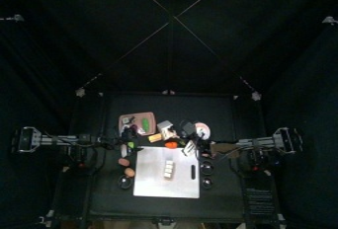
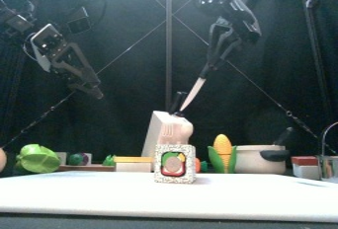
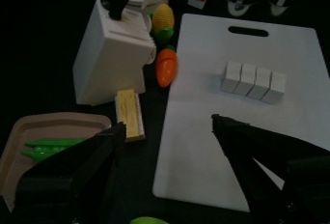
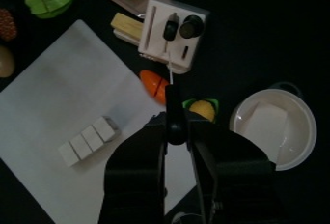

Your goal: Grab cleaver handle

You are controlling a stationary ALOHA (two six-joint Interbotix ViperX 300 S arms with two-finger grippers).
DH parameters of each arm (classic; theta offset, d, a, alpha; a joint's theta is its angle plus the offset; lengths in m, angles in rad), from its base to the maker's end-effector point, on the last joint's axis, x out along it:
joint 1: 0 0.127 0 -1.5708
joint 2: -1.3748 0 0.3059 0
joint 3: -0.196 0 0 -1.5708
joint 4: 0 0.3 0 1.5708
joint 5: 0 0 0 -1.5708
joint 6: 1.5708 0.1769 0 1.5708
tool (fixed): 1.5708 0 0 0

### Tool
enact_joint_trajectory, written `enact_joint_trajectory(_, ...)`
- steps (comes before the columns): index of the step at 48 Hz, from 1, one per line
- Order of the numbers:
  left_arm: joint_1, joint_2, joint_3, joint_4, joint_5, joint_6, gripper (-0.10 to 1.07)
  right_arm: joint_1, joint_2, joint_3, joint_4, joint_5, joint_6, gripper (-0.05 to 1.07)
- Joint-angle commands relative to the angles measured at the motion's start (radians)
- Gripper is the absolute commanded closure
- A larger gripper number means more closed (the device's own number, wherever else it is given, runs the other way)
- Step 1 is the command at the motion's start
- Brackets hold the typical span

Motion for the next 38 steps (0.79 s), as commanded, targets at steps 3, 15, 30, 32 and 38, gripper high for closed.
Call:
enact_joint_trajectory(3,0.003,-0.002,-0.014,-0.002,0.000,0.002,-0.05,0.009,-0.077,0.032,-0.009,-0.089,0.003,0.51)
enact_joint_trajectory(15,0.002,-0.002,-0.012,0.002,0.000,0.002,-0.05,0.009,-0.173,0.170,-0.012,-0.383,0.003,0.51)
enact_joint_trajectory(30,0.002,-0.003,-0.014,0.005,-0.008,0.003,-0.05,0.009,-0.175,0.270,0.049,-0.560,0.000,0.51)
enact_joint_trajectory(32,0.000,-0.003,-0.017,0.006,-0.011,0.003,-0.05,0.009,-0.175,0.279,0.040,-0.568,-0.003,0.51)
enact_joint_trajectory(38,0.000,-0.003,-0.026,0.008,-0.026,0.003,-0.05,0.023,-0.201,0.334,-0.051,-0.589,-0.006,0.51)
